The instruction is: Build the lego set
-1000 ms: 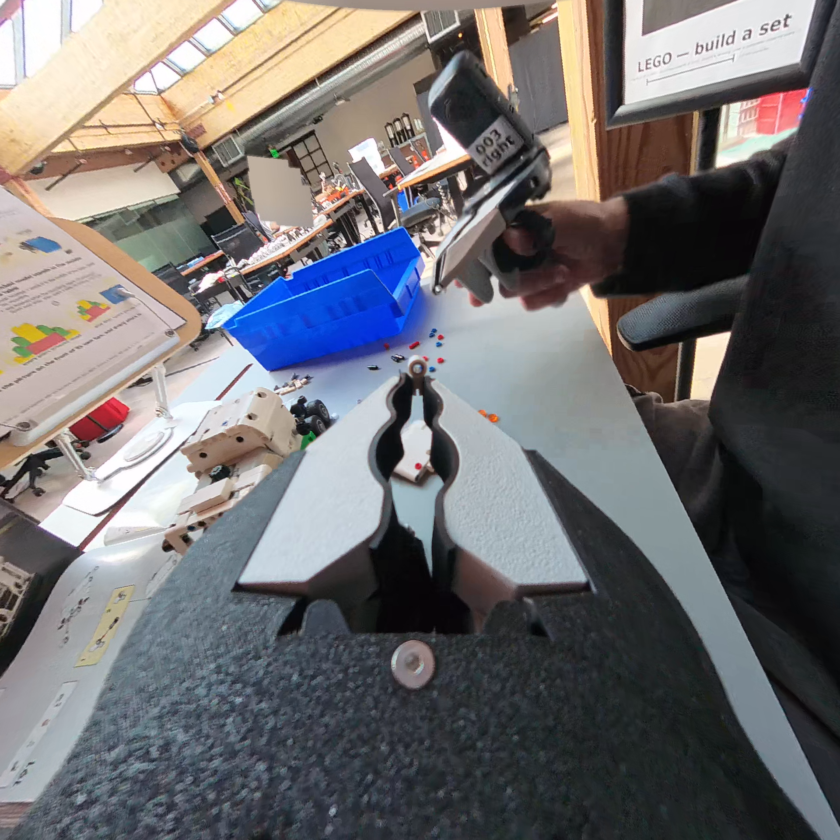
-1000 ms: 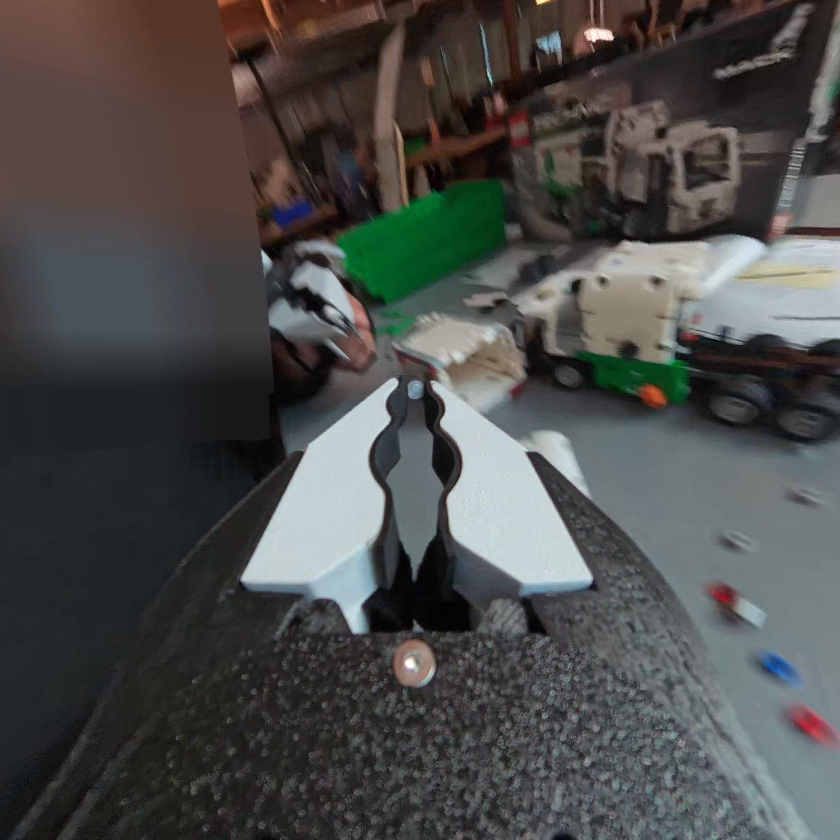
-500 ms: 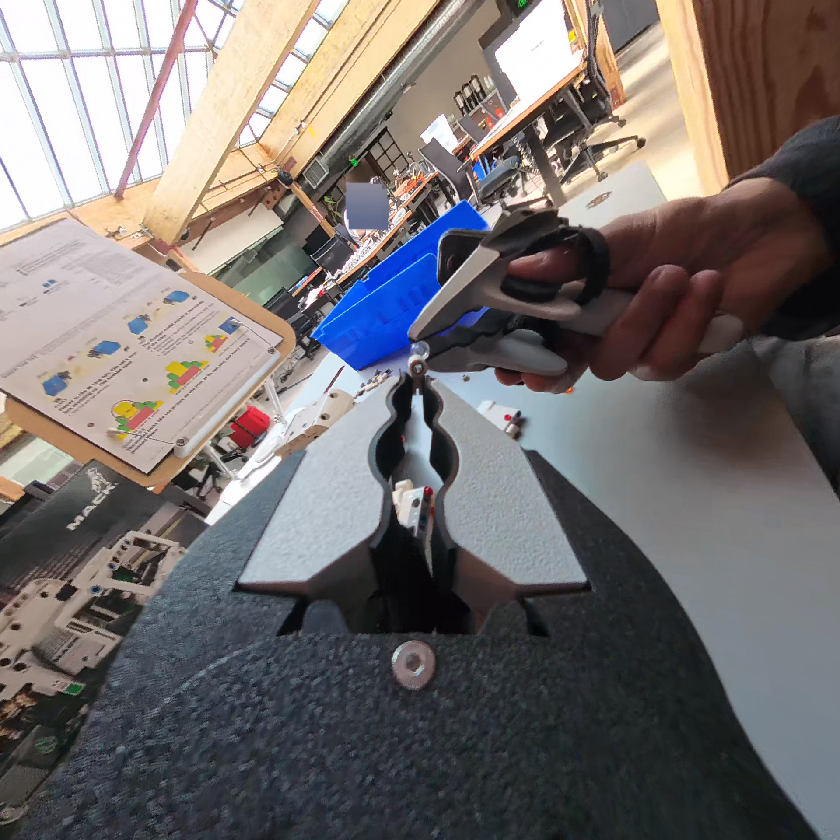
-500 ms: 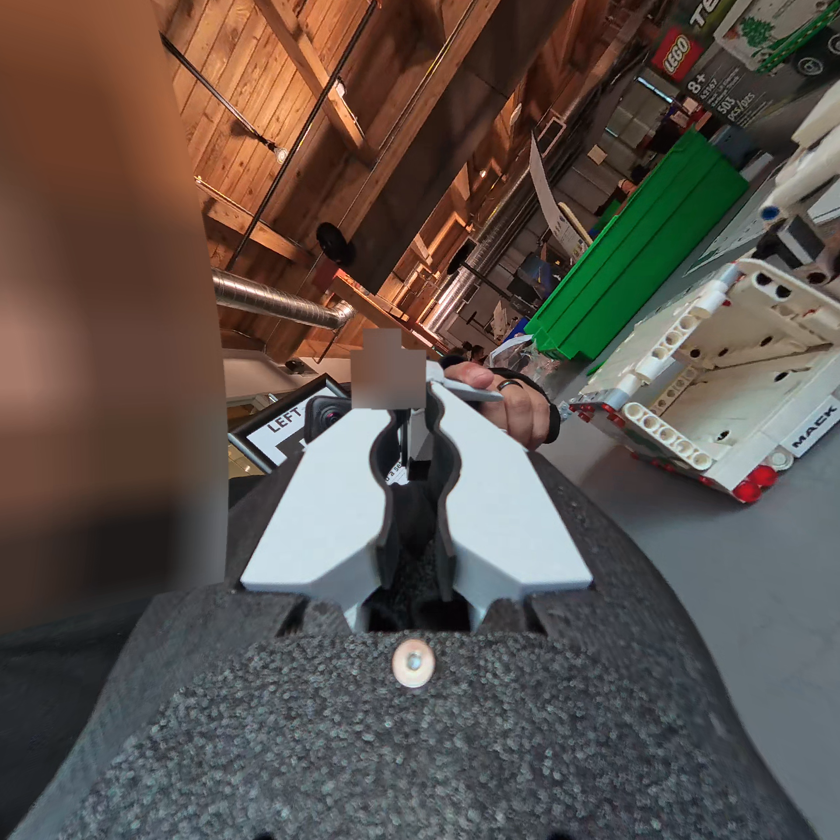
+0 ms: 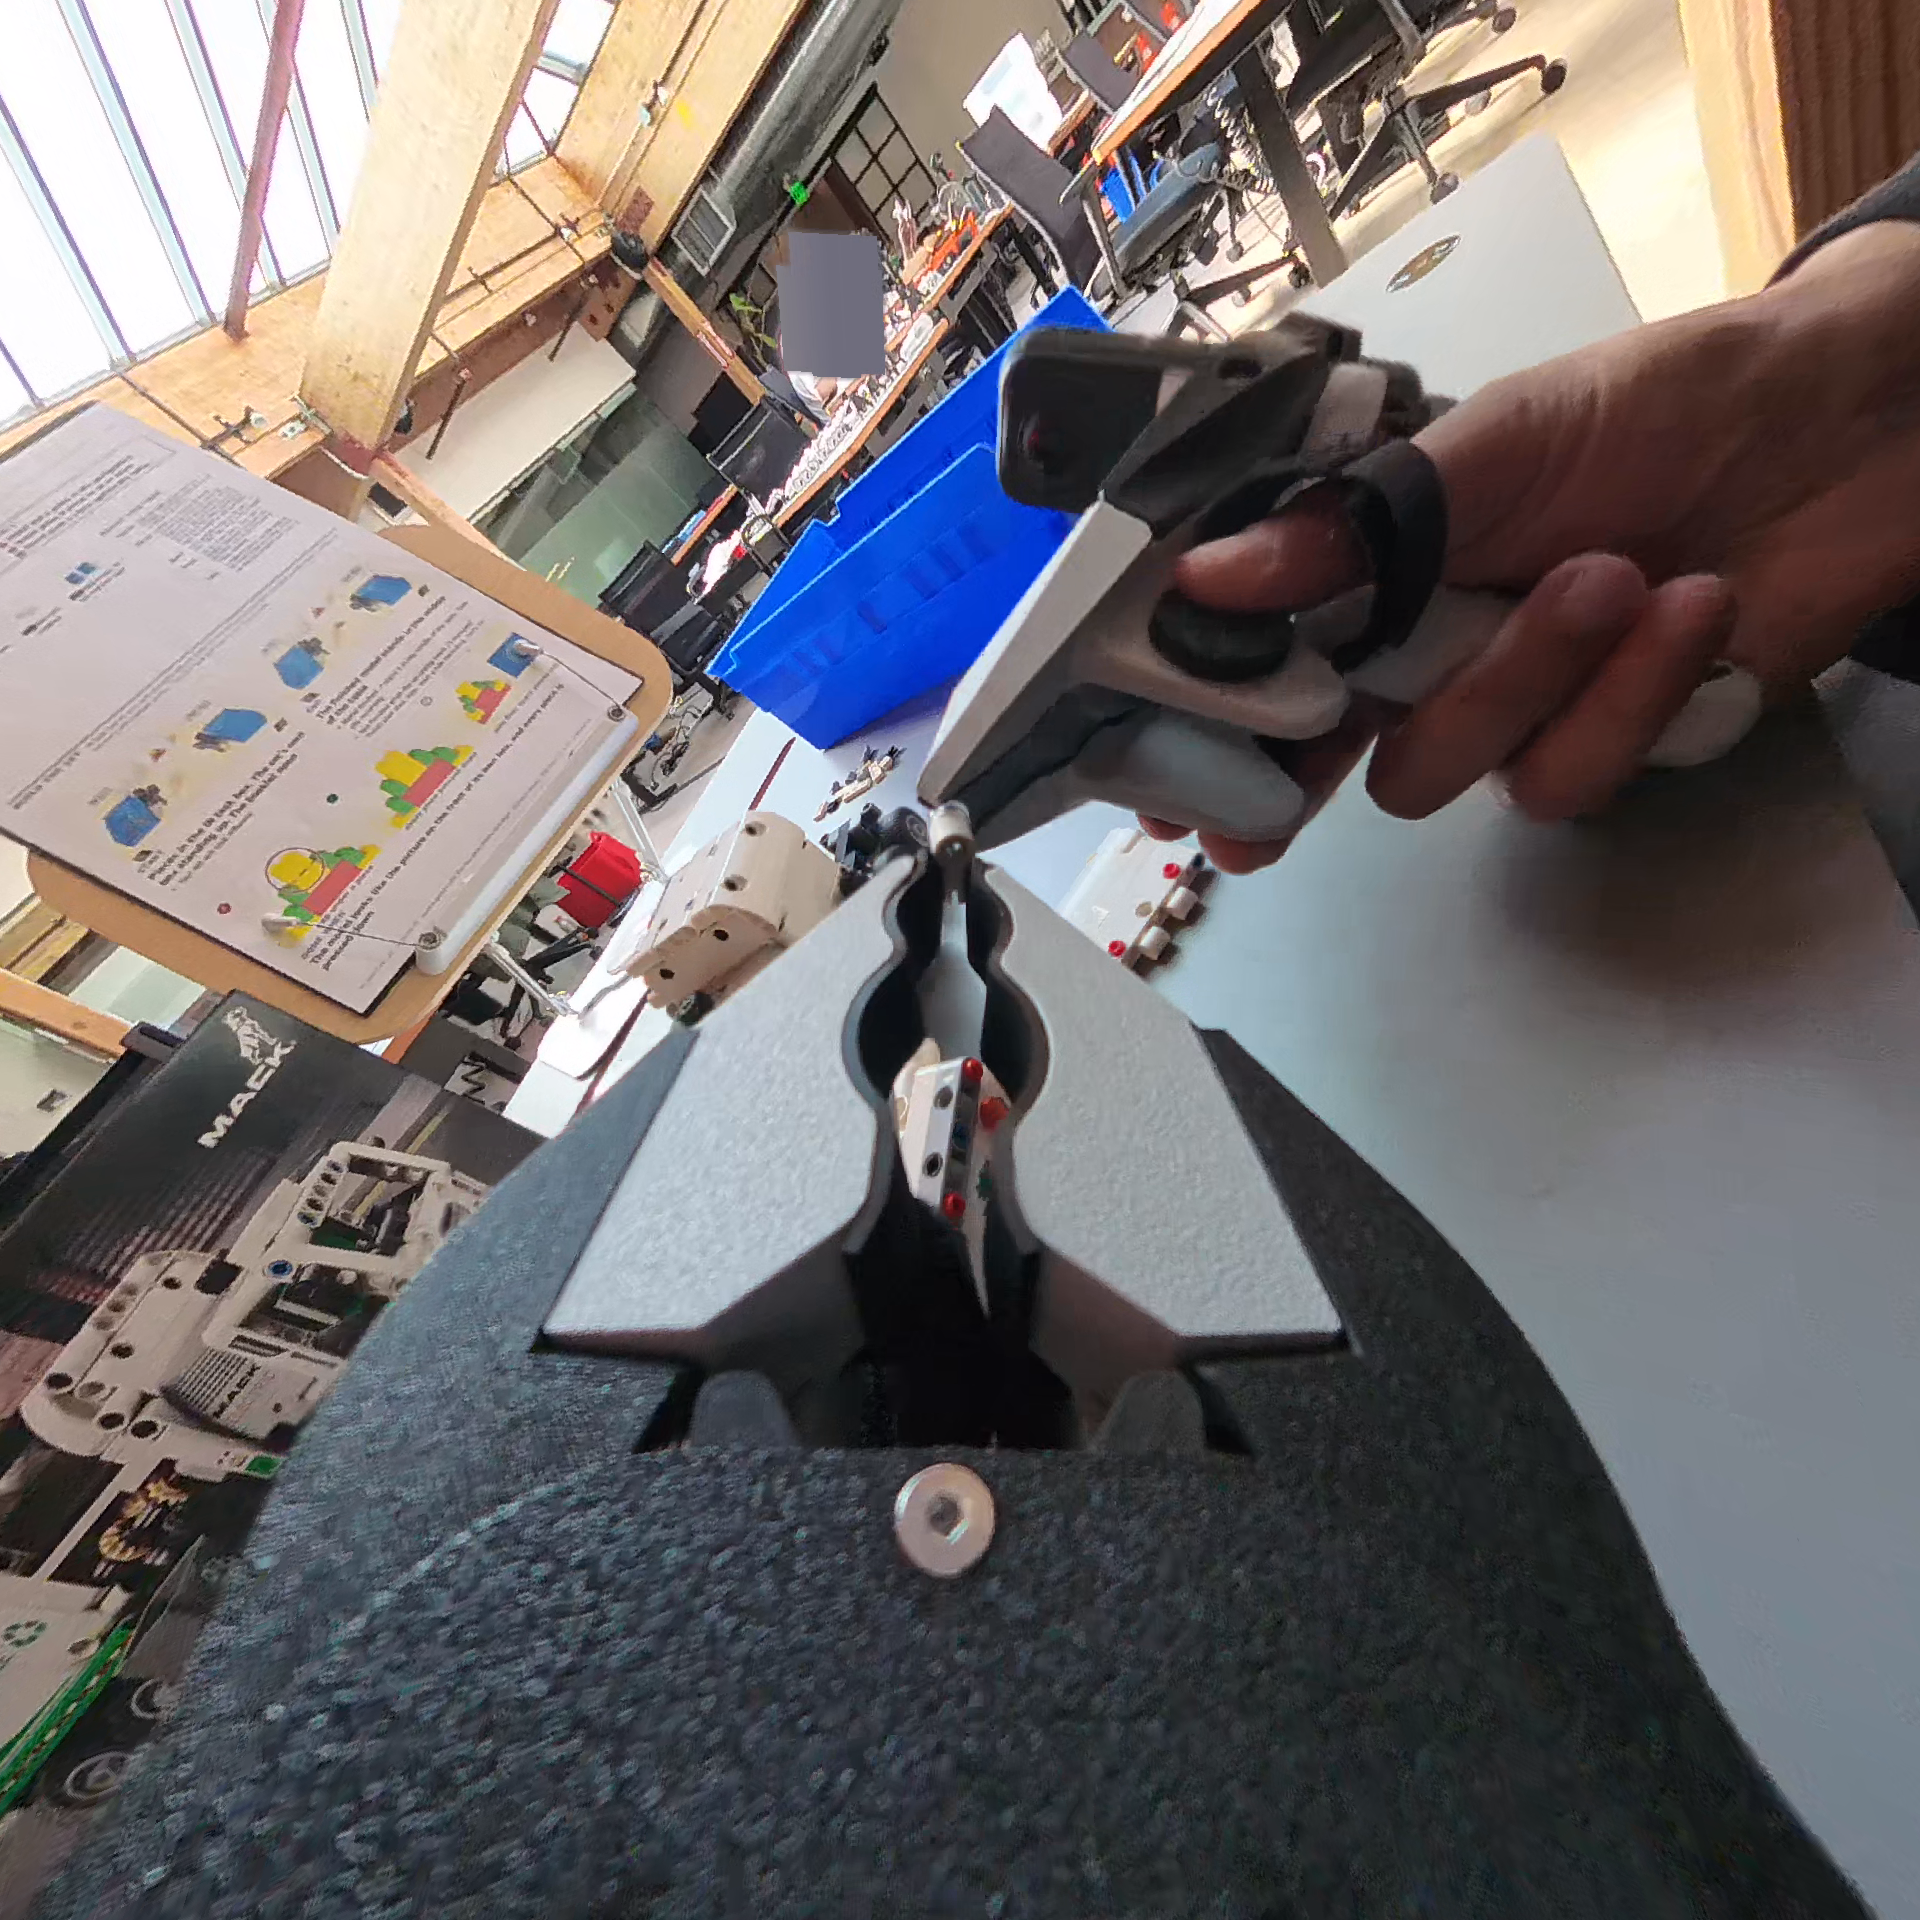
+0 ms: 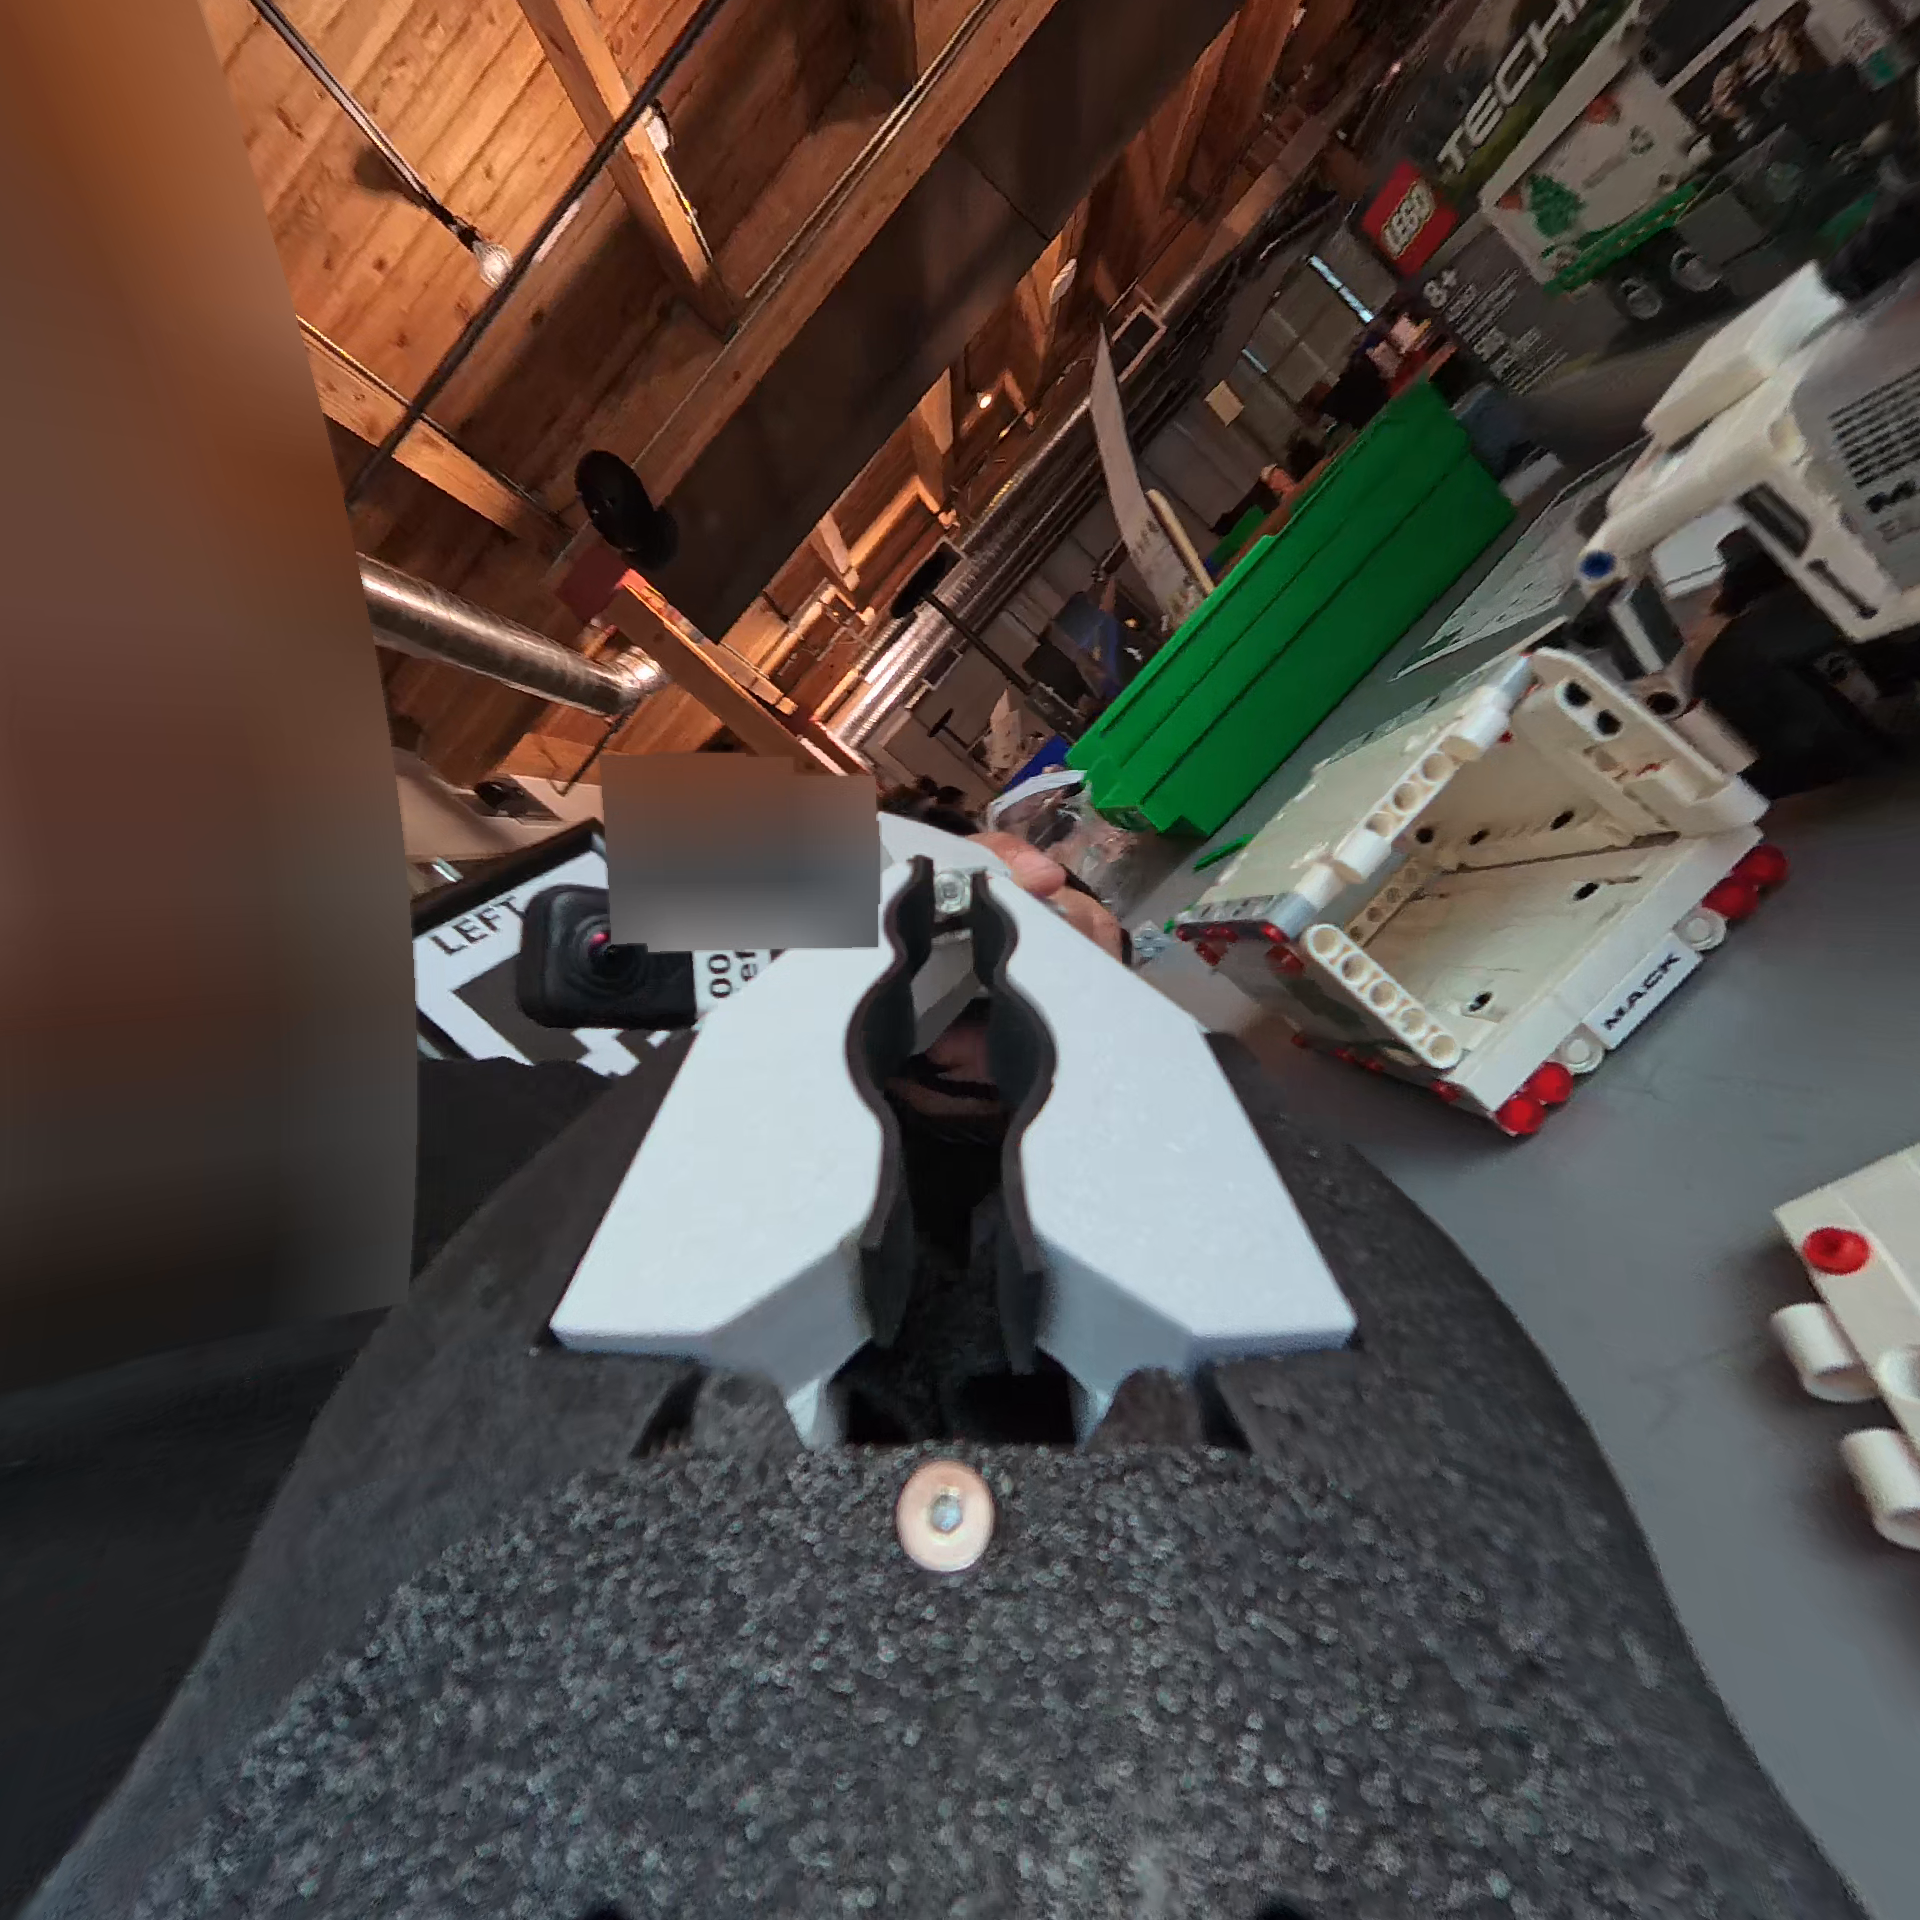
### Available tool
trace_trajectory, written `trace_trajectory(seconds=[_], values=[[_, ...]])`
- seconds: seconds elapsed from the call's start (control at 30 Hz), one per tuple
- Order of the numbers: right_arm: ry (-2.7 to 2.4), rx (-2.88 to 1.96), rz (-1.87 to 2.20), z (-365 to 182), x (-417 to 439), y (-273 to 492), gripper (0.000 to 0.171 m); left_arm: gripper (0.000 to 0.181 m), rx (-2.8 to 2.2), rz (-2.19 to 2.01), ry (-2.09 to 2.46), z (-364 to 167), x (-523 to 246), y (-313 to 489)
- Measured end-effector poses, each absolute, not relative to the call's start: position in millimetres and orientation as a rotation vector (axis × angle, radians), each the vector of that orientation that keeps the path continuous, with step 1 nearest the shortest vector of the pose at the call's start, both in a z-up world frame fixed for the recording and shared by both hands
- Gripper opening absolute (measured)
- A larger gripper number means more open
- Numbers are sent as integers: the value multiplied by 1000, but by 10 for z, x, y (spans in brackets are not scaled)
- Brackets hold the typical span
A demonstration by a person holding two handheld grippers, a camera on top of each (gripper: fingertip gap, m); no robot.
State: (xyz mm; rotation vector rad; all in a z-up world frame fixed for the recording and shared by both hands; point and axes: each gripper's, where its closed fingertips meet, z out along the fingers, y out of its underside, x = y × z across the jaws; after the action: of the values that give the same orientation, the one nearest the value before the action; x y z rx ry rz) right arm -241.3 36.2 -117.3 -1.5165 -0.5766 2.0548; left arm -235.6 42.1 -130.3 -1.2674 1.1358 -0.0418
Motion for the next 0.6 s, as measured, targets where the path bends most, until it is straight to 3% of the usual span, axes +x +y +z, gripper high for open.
trace_trajectory(seconds=[0.03,0.43,0.6], values=[[-607,-1515,1992,-1177,-2413,361,5,1,-1279,-48,1133,-1307,-2354,422],[-642,-1572,2024,-1236,-2429,336,5,2,-1306,-6,1172,-1359,-2369,437],[-675,-1556,1845,-1249,-2451,374,6,2,-1327,9,1160,-1372,-2395,471]])
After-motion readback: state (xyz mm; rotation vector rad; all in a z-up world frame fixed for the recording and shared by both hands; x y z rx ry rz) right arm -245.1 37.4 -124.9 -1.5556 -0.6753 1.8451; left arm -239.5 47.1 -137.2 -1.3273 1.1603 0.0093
